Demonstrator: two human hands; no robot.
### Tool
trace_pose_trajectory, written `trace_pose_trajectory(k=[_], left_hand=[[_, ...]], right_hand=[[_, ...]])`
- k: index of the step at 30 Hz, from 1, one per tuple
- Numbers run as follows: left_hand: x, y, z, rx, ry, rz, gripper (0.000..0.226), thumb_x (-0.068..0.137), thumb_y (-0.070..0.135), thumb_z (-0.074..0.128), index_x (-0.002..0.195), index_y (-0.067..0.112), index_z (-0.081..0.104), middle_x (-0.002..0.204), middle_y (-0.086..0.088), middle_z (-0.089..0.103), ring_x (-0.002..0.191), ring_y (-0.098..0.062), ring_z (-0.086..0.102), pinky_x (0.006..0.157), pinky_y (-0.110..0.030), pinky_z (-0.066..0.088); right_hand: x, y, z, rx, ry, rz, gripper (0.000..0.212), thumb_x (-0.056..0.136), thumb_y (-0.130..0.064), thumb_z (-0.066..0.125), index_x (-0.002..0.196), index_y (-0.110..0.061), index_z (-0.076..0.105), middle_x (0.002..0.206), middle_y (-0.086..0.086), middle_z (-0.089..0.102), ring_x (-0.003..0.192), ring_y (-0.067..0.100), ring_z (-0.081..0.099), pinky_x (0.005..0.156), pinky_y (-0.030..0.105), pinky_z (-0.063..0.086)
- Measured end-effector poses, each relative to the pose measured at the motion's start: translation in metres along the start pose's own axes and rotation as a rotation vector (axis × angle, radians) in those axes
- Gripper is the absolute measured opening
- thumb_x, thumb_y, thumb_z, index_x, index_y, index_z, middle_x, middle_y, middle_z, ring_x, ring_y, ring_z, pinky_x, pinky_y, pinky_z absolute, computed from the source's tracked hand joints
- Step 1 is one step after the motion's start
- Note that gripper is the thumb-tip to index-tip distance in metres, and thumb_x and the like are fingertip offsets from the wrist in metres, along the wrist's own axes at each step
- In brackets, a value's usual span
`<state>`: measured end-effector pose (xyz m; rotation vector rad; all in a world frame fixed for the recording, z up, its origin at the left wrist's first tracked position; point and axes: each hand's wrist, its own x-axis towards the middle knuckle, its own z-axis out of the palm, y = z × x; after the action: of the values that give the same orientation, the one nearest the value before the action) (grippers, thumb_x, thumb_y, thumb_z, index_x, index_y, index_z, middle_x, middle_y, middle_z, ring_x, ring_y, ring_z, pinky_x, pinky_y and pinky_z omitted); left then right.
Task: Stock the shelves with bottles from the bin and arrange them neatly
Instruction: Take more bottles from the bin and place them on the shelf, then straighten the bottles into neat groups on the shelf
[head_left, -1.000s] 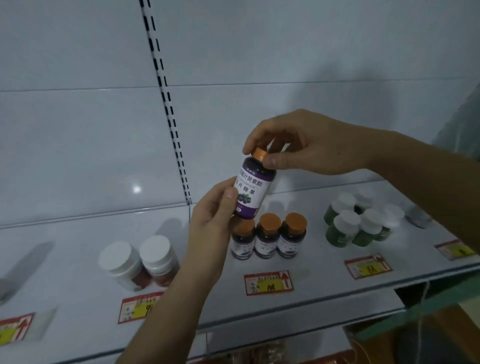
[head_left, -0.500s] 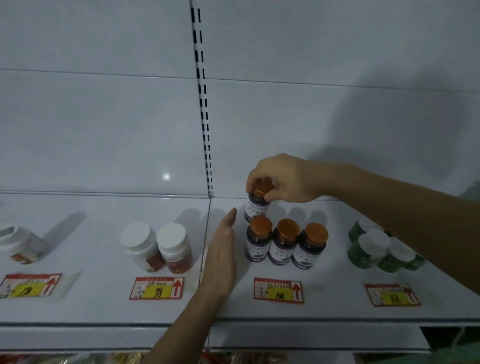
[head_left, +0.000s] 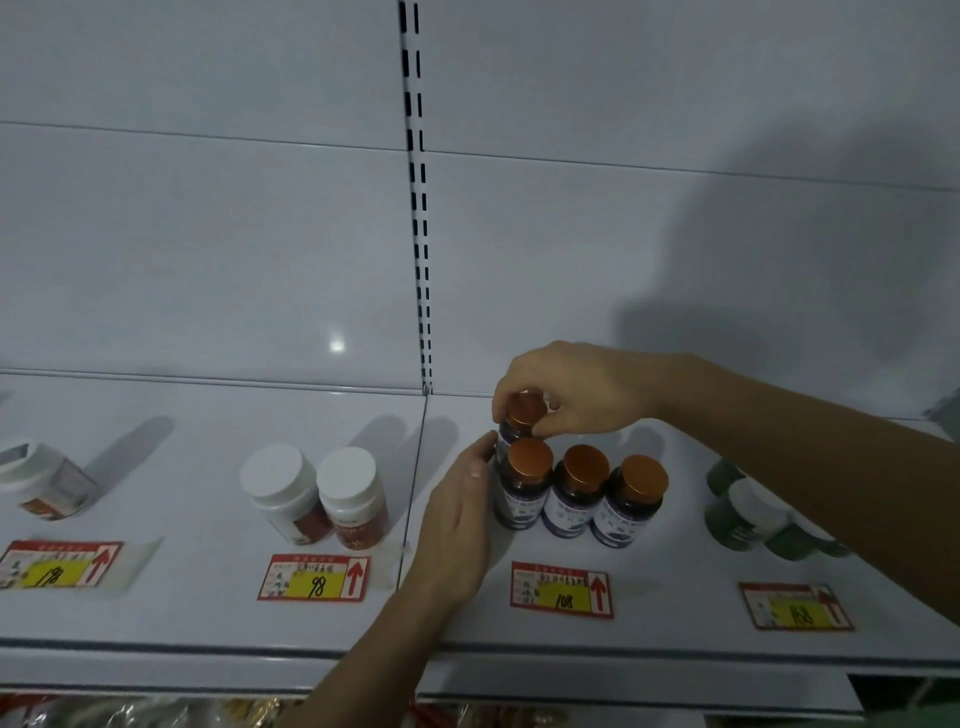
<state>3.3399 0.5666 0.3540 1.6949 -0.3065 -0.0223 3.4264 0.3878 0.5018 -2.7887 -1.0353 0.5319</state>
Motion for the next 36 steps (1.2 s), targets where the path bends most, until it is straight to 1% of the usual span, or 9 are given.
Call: trace_pose_trajectory(k=[3, 7, 10, 16, 20, 24, 29, 32, 36], left_hand=[[0.001, -0.002, 0.001, 0.020, 0.001, -0.015, 0.053, 0.103, 0.044, 0.022, 0.146, 0.025, 0.045, 0.143, 0.007, 0.056, 0.135, -0.013, 0.050, 0.111, -0.048, 0.042], [-0.007, 0.022, -0.006, 0.058, 0.028, -0.032, 0.055, 0.101, 0.055, 0.019, 0.148, 0.036, 0.039, 0.148, 0.020, 0.047, 0.138, 0.004, 0.040, 0.118, -0.042, 0.034], [-0.012, 0.065, -0.029, 0.078, 0.071, 0.110, 0.071, 0.098, 0.068, 0.017, 0.152, 0.027, 0.037, 0.154, 0.015, 0.042, 0.144, -0.003, 0.036, 0.119, -0.042, 0.031], [-0.010, 0.126, -0.147, 0.238, 0.257, 0.268, 0.068, 0.100, 0.056, 0.021, 0.151, 0.016, 0.040, 0.154, 0.006, 0.045, 0.143, -0.008, 0.040, 0.118, -0.046, 0.034], [-0.034, 0.128, -0.253, 0.344, 0.472, 0.186, 0.070, 0.098, 0.063, 0.022, 0.151, 0.023, 0.041, 0.152, 0.013, 0.046, 0.141, -0.002, 0.040, 0.118, -0.046, 0.033], [-0.079, 0.131, -0.363, 0.592, 0.559, 0.028, 0.077, 0.092, 0.075, 0.019, 0.153, 0.032, 0.036, 0.156, 0.015, 0.039, 0.143, -0.003, 0.036, 0.120, -0.043, 0.029], [-0.142, 0.138, -0.496, 0.814, 0.463, -0.236, 0.077, 0.096, 0.074, 0.024, 0.154, 0.024, 0.037, 0.155, 0.009, 0.040, 0.143, -0.011, 0.036, 0.118, -0.032, 0.026], [-0.180, 0.146, -0.562, 0.945, 0.448, -0.272, 0.075, 0.098, 0.069, 0.029, 0.148, 0.016, 0.042, 0.151, -0.001, 0.046, 0.137, -0.016, 0.043, 0.110, -0.025, 0.029], [-0.222, 0.151, -0.646, 1.088, 0.500, -0.414, 0.074, 0.098, 0.062, 0.029, 0.158, 0.018, 0.026, 0.165, 0.001, 0.022, 0.151, -0.014, 0.020, 0.118, -0.027, 0.014]], right_hand=[[-0.002, 0.001, 0.000, 0.005, -0.015, 0.019, 0.039, 0.091, -0.025, 0.073, 0.126, -0.036, 0.060, 0.119, -0.014, 0.058, 0.105, 0.006, 0.054, 0.089, 0.024, 0.049], [-0.006, -0.001, -0.010, 0.004, -0.061, 0.051, 0.053, 0.093, -0.027, 0.071, 0.138, -0.040, 0.048, 0.137, -0.011, 0.053, 0.115, 0.007, 0.052, 0.100, 0.034, 0.048], [-0.006, -0.006, -0.033, -0.022, -0.027, 0.031, 0.050, 0.097, -0.032, 0.065, 0.142, -0.039, 0.045, 0.144, -0.011, 0.049, 0.121, 0.003, 0.044, 0.109, 0.034, 0.040], [0.048, -0.067, -0.085, -0.047, 0.191, -0.052, 0.052, 0.102, -0.040, 0.055, 0.151, -0.038, 0.037, 0.157, -0.011, 0.037, 0.139, 0.009, 0.039, 0.113, 0.026, 0.028], [0.105, -0.132, -0.099, -0.083, 0.238, -0.162, 0.063, 0.101, -0.047, 0.052, 0.157, -0.030, 0.028, 0.160, -0.012, 0.032, 0.143, 0.007, 0.033, 0.111, 0.019, 0.022], [0.174, -0.214, -0.108, -0.150, 0.166, -0.255, 0.076, 0.098, -0.053, 0.053, 0.160, -0.026, 0.019, 0.165, -0.009, 0.023, 0.148, 0.008, 0.025, 0.112, 0.016, 0.018], [0.263, -0.332, -0.116, -0.244, 0.094, -0.358, 0.082, 0.097, -0.055, 0.054, 0.161, -0.026, 0.012, 0.168, -0.010, 0.015, 0.151, 0.009, 0.020, 0.120, 0.023, 0.018], [0.315, -0.404, -0.115, -0.285, 0.092, -0.432, 0.084, 0.097, -0.058, 0.052, 0.162, -0.025, 0.010, 0.168, -0.010, 0.011, 0.153, 0.009, 0.017, 0.123, 0.027, 0.017], [0.372, -0.497, -0.111, -0.315, 0.071, -0.535, 0.085, 0.098, -0.058, 0.052, 0.162, -0.023, 0.008, 0.169, -0.008, 0.010, 0.154, 0.010, 0.013, 0.125, 0.030, 0.014]])
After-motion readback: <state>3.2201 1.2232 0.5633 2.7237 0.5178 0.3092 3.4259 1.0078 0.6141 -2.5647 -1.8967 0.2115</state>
